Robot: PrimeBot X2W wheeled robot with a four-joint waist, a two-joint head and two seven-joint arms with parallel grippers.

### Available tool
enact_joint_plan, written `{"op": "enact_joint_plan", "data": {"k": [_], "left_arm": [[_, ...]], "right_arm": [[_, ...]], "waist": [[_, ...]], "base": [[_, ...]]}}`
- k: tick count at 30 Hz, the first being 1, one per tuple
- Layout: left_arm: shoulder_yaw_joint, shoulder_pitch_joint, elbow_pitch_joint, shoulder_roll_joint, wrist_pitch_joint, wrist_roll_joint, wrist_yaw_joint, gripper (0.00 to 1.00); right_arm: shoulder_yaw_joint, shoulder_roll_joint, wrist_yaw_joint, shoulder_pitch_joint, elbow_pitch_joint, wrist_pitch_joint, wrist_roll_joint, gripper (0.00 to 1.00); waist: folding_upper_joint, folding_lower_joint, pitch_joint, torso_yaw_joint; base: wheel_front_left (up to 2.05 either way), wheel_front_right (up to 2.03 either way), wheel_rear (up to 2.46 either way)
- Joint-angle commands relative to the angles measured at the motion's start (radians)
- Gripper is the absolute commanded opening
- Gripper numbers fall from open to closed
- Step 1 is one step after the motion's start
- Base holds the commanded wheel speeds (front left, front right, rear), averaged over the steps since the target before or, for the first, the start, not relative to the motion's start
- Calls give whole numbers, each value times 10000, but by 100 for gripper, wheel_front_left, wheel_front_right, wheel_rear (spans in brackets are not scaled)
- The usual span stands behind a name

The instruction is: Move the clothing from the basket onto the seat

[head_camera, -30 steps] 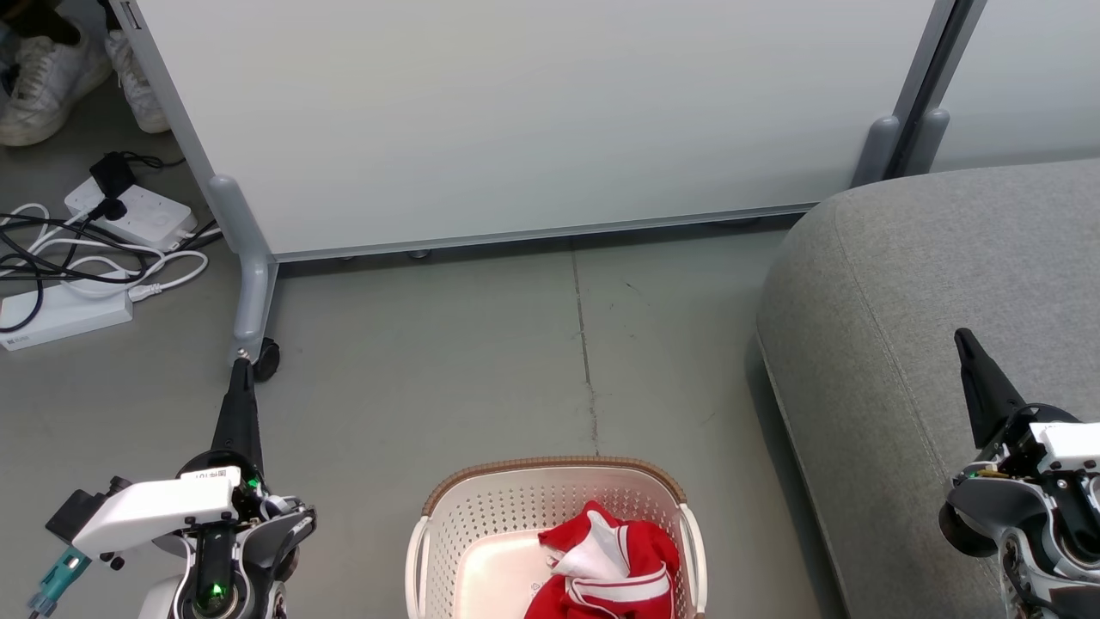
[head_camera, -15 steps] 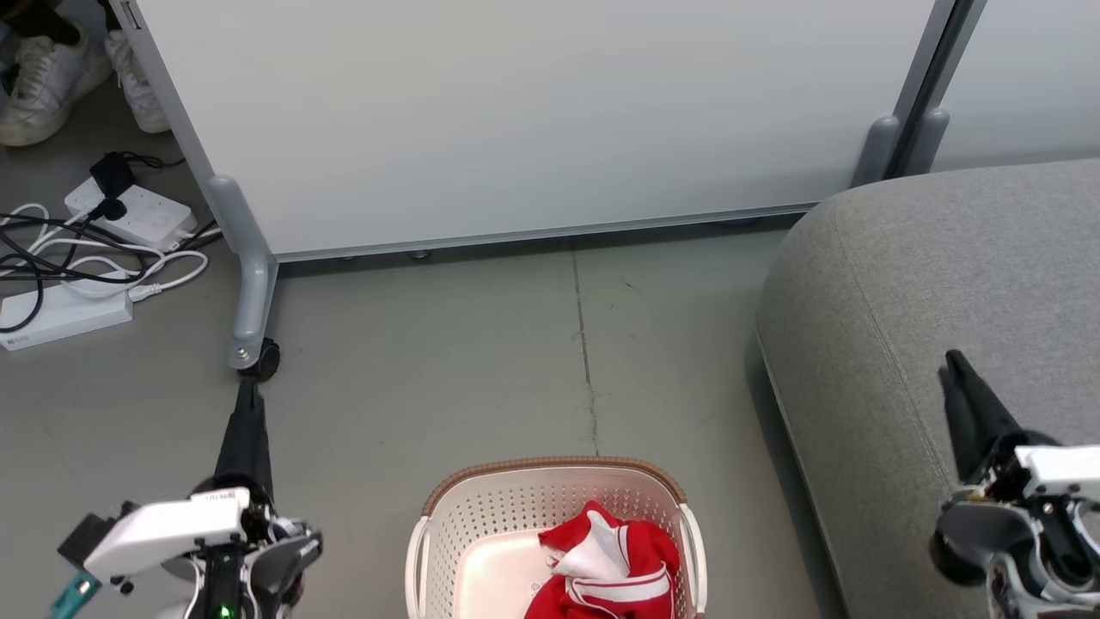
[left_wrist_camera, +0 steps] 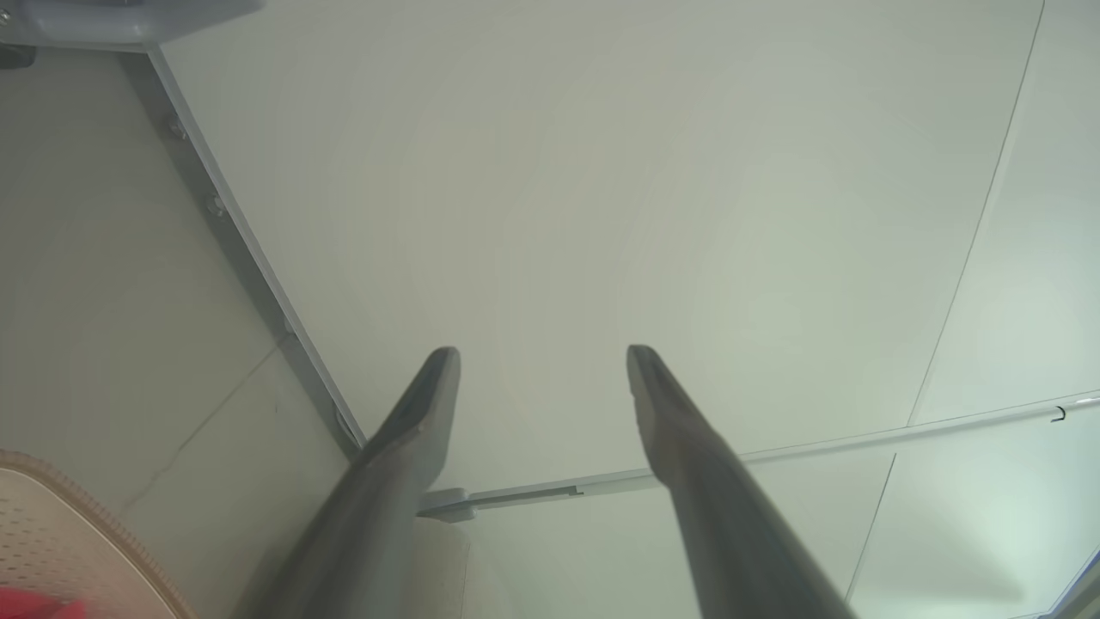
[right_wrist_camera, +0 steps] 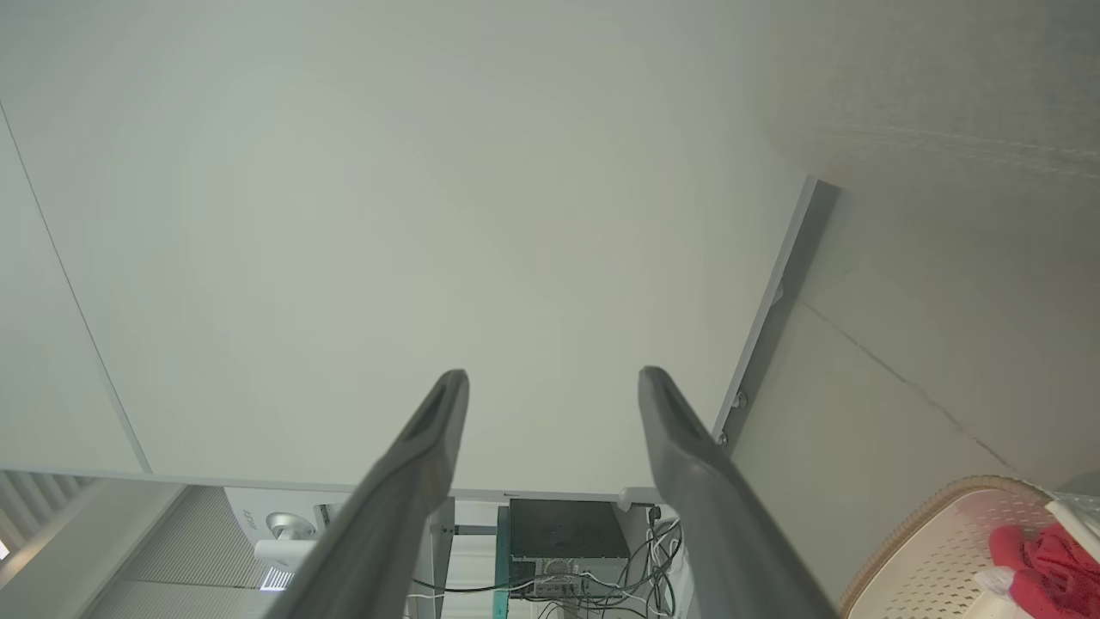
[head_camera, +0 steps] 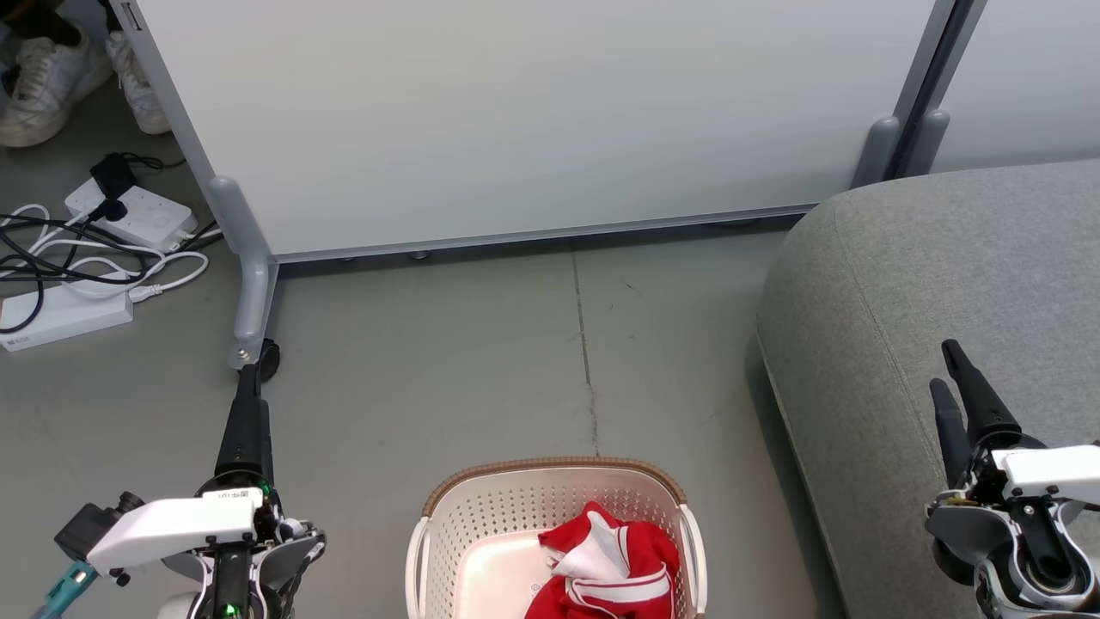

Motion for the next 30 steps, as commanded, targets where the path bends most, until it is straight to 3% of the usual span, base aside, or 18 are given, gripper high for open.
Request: {"op": "enact_joint_plan", "data": {"k": [1, 6, 17, 30], "left_arm": [[-56, -419, -193, 163, -88, 408, -7, 100], [70, -464, -333, 169, -194, 1336, -8, 100], [29, -546, -828, 230, -472, 4438, 166, 100], [-374, -403, -1049, 612, -745, 7261, 623, 100]], "right_arm": [[79, -175, 35, -215, -307, -202, -392, 100], [162, -182, 37, -220, -549, -449, -1253, 100], [559, -281, 42, -216, -1542, -1120, -4842, 100], [1209, -360, 47, -37, -1992, -1763, -7383, 100]], "waist": [[0, 0, -1, 1], [0, 0, -1, 2], [0, 0, -12, 36], [0, 0, -68, 56]], "base": [[0, 0, 0], [0, 0, 0], [0, 0, 0], [0, 0, 0]]}}
